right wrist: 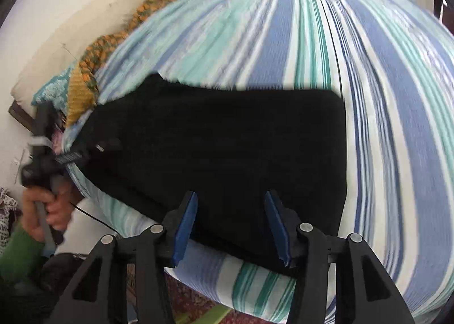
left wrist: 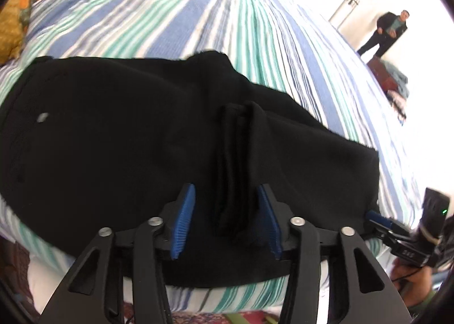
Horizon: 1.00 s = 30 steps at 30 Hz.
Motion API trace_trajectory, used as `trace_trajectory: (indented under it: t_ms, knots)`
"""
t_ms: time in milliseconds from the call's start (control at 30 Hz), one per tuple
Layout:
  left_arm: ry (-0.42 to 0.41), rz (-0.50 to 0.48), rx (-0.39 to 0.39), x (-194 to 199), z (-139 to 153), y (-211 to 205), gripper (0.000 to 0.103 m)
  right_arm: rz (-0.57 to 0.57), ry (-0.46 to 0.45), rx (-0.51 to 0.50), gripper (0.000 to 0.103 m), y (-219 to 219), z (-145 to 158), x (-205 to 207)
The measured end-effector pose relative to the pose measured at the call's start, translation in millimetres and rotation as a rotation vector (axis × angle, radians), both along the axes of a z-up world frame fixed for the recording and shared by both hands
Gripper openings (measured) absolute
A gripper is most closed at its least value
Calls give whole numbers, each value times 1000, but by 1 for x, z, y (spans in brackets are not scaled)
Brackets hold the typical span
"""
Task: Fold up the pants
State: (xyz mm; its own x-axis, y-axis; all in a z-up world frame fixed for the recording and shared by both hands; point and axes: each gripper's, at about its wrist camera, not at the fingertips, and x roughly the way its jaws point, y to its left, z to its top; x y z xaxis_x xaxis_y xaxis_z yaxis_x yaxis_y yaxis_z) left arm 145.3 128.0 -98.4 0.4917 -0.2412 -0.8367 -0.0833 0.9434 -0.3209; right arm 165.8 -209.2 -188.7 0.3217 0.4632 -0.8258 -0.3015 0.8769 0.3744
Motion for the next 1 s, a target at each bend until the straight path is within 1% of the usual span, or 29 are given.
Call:
trace_trajectory:
  t_ms: [33, 67, 133, 200, 233, 267, 333, 500, 633, 733, 800, 833, 867, 933, 1000]
  knots:
    - [-4, 27, 44, -3, 6, 8, 60, -29, -20, 33, 50, -4, -7, -4]
    - [-10, 56, 111, -8, 13, 16, 64, -56, -46, 59, 50, -7, -6, -6]
    - [-34, 93, 257, -14, 28, 27, 65, -59, -34, 47, 50, -4, -5, -2]
    - [-44, 115, 374, -17, 38, 32, 67, -55, -42, 34, 51, 1, -5, 2]
    - [-45, 124, 414, -18, 40, 34, 68, -55, -47, 30, 52, 2, -6, 2]
    - [-46, 131, 447, -19, 42, 35, 68, -57, -54, 28, 52, 3, -7, 1]
    - [-41, 141, 480, -19, 43, 38, 68, -59, -68, 22, 52, 4, -7, -1]
    - [-29, 141, 511, -20, 39, 43, 68, -54, -79, 14, 52, 4, -8, -2]
    - [-23, 142, 518, -19, 37, 41, 68, -49, -91, -1, 52, 2, -8, -4]
    - [-11, 150, 508, -18, 33, 42, 69, -46, -98, -10, 53, 3, -9, -5]
    - [8, 165, 479, -17, 27, 50, 73, -44, -102, -16, 53, 4, -9, -5]
    - [22, 178, 449, -17, 23, 57, 77, -43, -105, -20, 53, 5, -9, -5]
    - [40, 202, 403, -17, 18, 68, 77, -42, -108, -24, 53, 5, -9, -6]
    - [61, 290, 281, -20, 13, 101, 77, -39, -116, -35, 53, 8, -9, -7]
    - [62, 416, 136, -30, 8, 144, 77, -38, -118, -39, 53, 8, -9, -7]
